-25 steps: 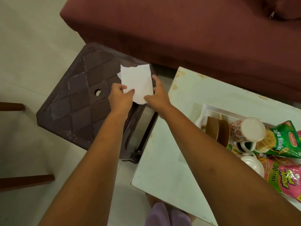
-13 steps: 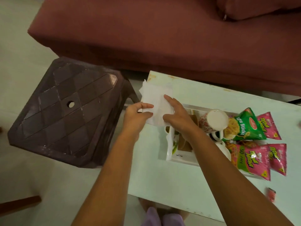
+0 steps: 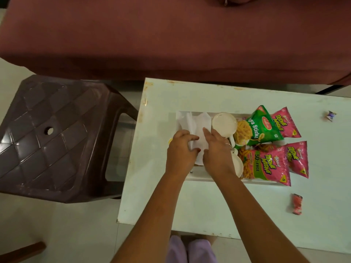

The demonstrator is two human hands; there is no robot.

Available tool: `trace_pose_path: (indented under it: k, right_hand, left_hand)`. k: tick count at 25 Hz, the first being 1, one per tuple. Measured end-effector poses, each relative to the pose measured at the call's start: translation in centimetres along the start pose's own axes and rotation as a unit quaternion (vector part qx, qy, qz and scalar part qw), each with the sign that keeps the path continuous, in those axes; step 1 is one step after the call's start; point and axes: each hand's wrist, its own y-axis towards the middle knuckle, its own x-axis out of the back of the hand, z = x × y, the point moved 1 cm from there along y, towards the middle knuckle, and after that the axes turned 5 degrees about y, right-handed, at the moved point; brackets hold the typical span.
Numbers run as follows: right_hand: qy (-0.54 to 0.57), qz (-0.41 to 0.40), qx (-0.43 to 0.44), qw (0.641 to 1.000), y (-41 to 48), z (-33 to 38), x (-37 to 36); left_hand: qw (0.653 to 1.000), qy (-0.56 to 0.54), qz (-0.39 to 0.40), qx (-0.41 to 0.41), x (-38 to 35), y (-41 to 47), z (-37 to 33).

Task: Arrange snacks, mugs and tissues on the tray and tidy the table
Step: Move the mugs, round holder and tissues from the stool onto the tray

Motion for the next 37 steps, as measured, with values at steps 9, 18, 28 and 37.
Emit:
trace_pose_path:
  k: [9, 18, 28, 37]
  right_hand:
    - [-0.016, 0.044, 0.065, 0.997, 0.1, -0.3, -1.0]
    - [0.031, 0.029, 0.070, 0.997, -0.2, -0.4, -1.5]
    - [-0.037, 0.044, 0.053, 0.997, 1.0, -0.1, -1.8]
    - [-0.109, 0.077, 0.037, 0.990, 1.3, 0.3, -2.0]
  left_hand:
    - [0.997, 0.050, -0.008, -0.054, -1.4, -0.8, 0.1]
    - [0.997, 0.053, 0.002, -0.062, -1.9, -0.4, 0.8]
    - [0.989, 0.120, 0.026, -0.080, -2.6, 0.3, 1.4]
    - [0.991, 0.123, 0.030, -0.053, -2.8, 1.3, 2.2]
